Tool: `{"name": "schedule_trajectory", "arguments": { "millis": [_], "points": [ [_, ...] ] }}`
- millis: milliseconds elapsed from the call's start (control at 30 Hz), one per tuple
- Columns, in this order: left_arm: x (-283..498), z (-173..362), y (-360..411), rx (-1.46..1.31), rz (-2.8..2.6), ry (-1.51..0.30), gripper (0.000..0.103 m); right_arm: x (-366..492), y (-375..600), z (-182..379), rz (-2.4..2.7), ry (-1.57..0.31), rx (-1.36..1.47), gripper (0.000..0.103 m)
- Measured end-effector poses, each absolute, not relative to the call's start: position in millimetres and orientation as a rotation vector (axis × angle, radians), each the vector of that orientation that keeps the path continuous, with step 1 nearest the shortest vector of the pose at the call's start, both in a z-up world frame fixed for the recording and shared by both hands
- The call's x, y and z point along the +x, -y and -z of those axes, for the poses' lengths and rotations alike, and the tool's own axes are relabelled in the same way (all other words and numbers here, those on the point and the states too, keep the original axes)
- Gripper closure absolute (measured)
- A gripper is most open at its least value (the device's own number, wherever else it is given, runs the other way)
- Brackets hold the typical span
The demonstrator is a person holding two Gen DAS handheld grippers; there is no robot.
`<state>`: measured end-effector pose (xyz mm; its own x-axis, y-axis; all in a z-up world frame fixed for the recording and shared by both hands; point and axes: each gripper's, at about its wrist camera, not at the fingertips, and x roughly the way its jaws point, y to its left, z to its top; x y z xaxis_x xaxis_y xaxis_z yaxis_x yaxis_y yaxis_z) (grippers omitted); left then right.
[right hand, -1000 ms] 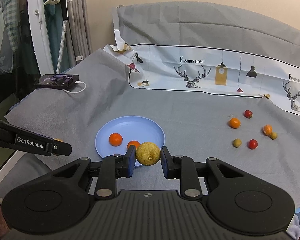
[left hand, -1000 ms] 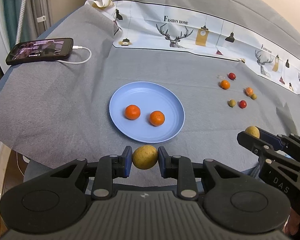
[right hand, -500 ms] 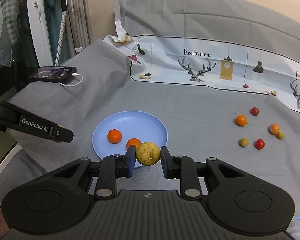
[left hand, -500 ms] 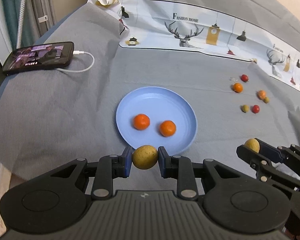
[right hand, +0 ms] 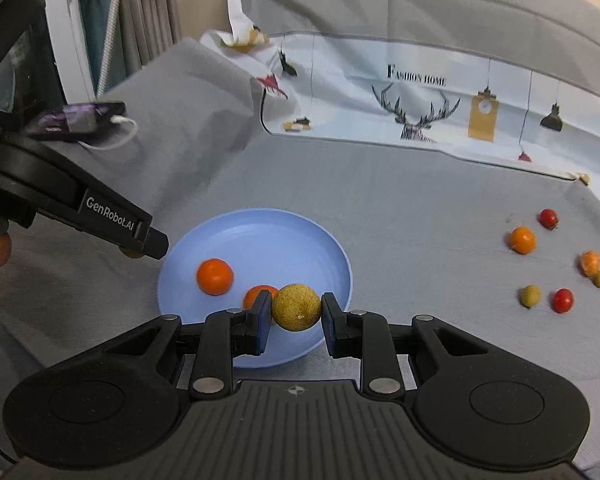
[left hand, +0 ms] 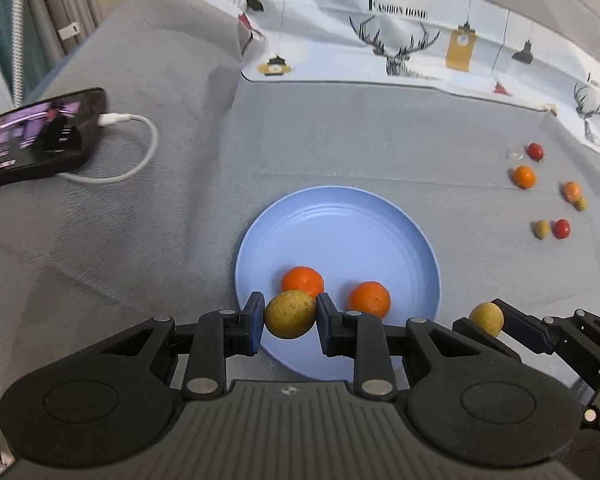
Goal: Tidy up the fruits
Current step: 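Carry both held yellow fruits over the blue plate, then open both grippers to drop the yellow fruits onto the plate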
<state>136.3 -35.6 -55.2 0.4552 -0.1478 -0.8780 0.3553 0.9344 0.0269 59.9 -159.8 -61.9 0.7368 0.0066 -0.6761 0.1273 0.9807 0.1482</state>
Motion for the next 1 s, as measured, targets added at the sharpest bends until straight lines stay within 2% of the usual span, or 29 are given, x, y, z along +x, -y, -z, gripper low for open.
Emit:
{"name": "schedule_trajectory", "arguments": {
  "millis": [400, 467, 500, 533, 567, 600, 633, 667, 867, 1000],
  "points": [
    [178, 97, 60, 0.274, 0.3, -1.122, 0.073, 102, 167, 96, 0.028, -0.808, 0.189, 0.075],
    [181, 97, 61, 0.28, 0.303, -1.112, 0.062, 108, 167, 98, 0.014, -0.811, 0.185, 0.075],
    [182, 95, 62, 0.29, 0.308, -1.101, 0.035, 111, 167, 98, -0.005, -0.81, 0.181, 0.075],
    [181, 92, 63, 0.293, 0.303, -1.087, 0.009, 113, 167, 97, -0.012, -0.804, 0.175, 0.072],
    [180, 89, 63, 0.295, 0.296, -1.066, 0.002, 114, 167, 96, -0.013, -0.798, 0.169, 0.058],
    [177, 82, 63, 0.299, 0.29, -1.029, 0.001, 114, 168, 94, -0.017, -0.795, 0.164, 0.049],
    [175, 78, 63, 0.304, 0.293, -1.015, 0.001, 113, 169, 92, -0.018, -0.79, 0.16, 0.036],
    [172, 75, 63, 0.316, 0.302, -1.017, 0.001, 110, 169, 88, -0.009, -0.783, 0.154, 0.031],
    [148, 61, 49, 0.296, 0.293, -1.076, 0.0, 75, 172, 69, 0.029, -0.785, 0.169, 0.016],
    [120, 49, 33, 0.285, 0.277, -1.09, 0.0, 42, 169, 54, 0.052, -0.794, 0.195, 0.011]
  ]
}}
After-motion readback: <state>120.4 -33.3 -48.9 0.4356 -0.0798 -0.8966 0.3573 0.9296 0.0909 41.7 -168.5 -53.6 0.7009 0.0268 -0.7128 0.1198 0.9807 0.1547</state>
